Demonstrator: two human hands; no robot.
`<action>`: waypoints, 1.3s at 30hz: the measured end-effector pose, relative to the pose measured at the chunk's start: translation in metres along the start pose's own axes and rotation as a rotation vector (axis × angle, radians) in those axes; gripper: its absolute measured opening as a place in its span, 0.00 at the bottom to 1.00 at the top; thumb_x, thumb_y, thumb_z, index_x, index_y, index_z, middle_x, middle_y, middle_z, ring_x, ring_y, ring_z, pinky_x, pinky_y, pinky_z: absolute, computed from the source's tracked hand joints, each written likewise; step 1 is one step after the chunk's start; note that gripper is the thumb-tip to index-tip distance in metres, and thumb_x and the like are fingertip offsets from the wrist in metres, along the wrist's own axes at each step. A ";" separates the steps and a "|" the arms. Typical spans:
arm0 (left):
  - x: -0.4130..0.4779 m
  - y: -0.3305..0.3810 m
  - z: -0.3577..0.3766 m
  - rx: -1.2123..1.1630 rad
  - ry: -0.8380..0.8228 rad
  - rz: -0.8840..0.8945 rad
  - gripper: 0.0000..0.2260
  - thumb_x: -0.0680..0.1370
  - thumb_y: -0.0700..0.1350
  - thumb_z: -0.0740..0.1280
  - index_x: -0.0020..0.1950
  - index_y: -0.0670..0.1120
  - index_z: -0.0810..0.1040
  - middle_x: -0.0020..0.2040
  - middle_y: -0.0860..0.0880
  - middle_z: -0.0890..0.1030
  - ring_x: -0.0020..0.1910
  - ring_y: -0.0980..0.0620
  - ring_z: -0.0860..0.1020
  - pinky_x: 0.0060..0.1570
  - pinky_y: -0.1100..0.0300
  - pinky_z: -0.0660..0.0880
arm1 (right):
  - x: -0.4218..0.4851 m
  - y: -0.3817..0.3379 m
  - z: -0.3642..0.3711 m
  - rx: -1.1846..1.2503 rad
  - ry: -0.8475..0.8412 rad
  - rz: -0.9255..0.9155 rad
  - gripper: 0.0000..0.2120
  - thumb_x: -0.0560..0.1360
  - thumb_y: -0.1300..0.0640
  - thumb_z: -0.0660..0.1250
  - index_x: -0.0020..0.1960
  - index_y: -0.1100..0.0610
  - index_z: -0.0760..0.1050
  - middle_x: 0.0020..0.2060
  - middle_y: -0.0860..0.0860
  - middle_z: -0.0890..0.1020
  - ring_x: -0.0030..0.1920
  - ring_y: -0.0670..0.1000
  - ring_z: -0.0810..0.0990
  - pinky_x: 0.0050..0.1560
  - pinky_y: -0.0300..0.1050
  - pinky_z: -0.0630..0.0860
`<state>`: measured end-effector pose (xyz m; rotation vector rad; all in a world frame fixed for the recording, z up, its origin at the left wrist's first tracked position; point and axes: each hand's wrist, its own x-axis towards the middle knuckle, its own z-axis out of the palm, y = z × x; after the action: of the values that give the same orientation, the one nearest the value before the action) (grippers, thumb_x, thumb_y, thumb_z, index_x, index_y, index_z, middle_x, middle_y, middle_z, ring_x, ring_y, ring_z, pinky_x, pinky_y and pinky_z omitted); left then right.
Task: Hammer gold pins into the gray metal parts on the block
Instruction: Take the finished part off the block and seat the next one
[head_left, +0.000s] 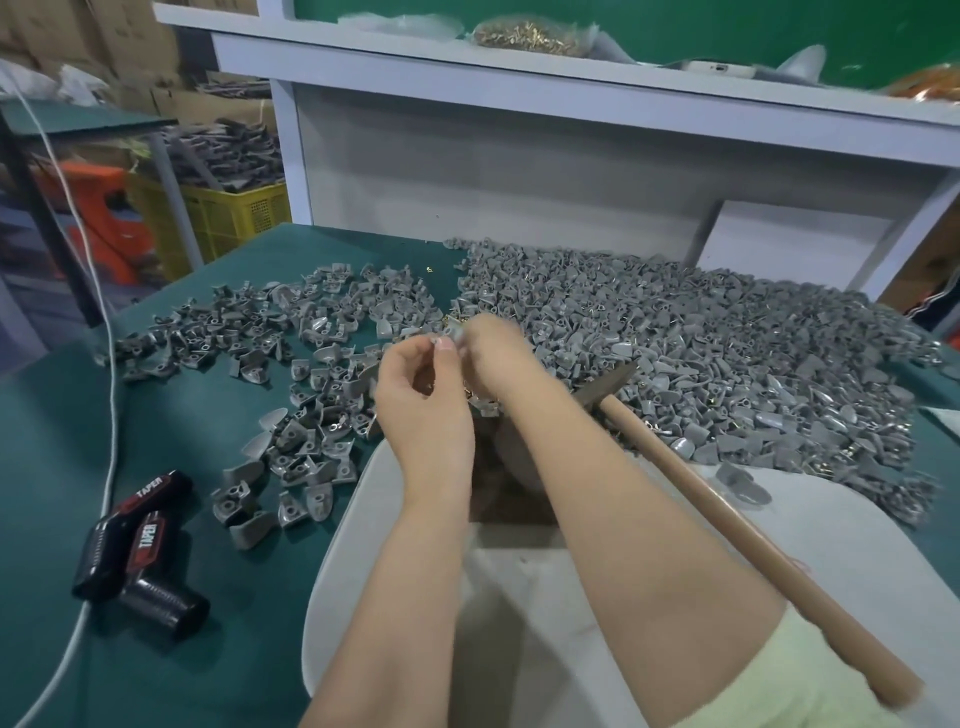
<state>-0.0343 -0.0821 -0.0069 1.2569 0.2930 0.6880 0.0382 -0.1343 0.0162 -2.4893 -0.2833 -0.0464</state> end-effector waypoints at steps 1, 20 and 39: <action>-0.001 0.000 0.001 0.040 -0.068 0.009 0.05 0.78 0.41 0.66 0.44 0.50 0.75 0.44 0.51 0.81 0.45 0.55 0.79 0.49 0.65 0.74 | -0.003 0.002 -0.015 0.006 0.084 0.045 0.09 0.78 0.63 0.60 0.42 0.60 0.76 0.38 0.51 0.77 0.42 0.52 0.76 0.49 0.44 0.75; -0.023 0.002 0.007 0.991 -0.776 0.289 0.04 0.74 0.48 0.67 0.42 0.56 0.74 0.48 0.57 0.74 0.56 0.50 0.73 0.55 0.54 0.63 | -0.105 0.074 -0.041 0.525 0.388 0.067 0.08 0.75 0.65 0.66 0.46 0.53 0.74 0.43 0.55 0.82 0.47 0.54 0.81 0.55 0.57 0.76; -0.022 0.000 0.006 0.948 -0.781 0.295 0.05 0.74 0.49 0.68 0.39 0.57 0.74 0.46 0.57 0.75 0.55 0.51 0.73 0.58 0.51 0.66 | -0.109 0.078 -0.039 0.049 0.297 0.004 0.02 0.73 0.60 0.70 0.42 0.55 0.81 0.37 0.41 0.72 0.36 0.37 0.71 0.39 0.23 0.64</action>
<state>-0.0479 -0.1005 -0.0083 2.3968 -0.2678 0.2261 -0.0497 -0.2394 -0.0096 -2.3933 -0.1522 -0.3988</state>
